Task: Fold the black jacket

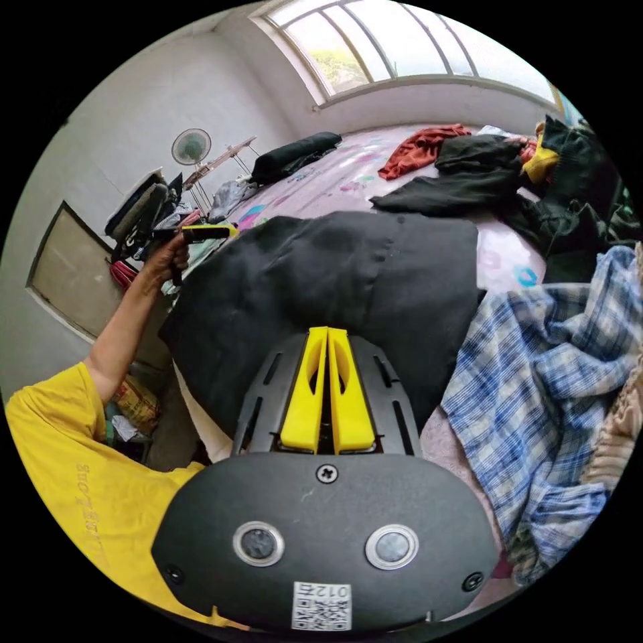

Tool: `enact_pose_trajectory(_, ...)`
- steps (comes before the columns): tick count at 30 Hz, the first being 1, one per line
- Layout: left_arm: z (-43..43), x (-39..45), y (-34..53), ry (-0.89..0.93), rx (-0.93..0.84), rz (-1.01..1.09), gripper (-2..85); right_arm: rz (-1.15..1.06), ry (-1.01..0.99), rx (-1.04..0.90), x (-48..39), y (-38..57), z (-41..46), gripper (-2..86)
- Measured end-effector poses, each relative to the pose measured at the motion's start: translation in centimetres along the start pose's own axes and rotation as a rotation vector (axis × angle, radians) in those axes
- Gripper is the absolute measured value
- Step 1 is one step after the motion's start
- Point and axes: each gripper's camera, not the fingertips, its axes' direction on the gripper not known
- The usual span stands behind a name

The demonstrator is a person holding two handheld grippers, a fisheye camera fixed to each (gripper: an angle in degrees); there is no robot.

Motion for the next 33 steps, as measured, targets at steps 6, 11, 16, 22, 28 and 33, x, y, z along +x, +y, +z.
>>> enact_pose_trajectory(6, 1.4, -0.8, 1.1, 0.025, -0.025, -0.063, 0.4, -0.074, 0.163, 0.025, -0.7, -7.2, -0.7, 0.7)
enact_pose_trajectory(11, 3.8, -0.1, 1.6, 0.046, -0.057, -0.086, 0.3, -0.065, 0.403, -0.077, 0.9, -9.3, 4.1, 0.6)
enact_pose_trajectory(16, 4.8, 0.9, 1.0, 0.077, -0.058, -0.082, 0.3, -0.028, 0.477, -0.107, 2.9, -7.7, 5.8, 0.5)
enact_pose_trajectory(22, 4.0, 2.5, 1.6, 0.073, -0.065, -0.071, 0.3, 0.051, 0.365, -0.079, 4.0, -7.1, 4.0, 0.5)
enact_pose_trajectory(28, -5.4, 6.7, 8.3, -0.029, 0.021, 0.028, 0.4, -0.046, 0.379, -0.005, -2.1, -3.5, -2.4, 0.5)
enact_pose_trajectory(33, -8.4, 9.7, 17.5, -0.15, 0.038, 0.025, 0.4, -0.167, 0.304, 0.002, -7.7, 3.1, -3.9, 0.3)
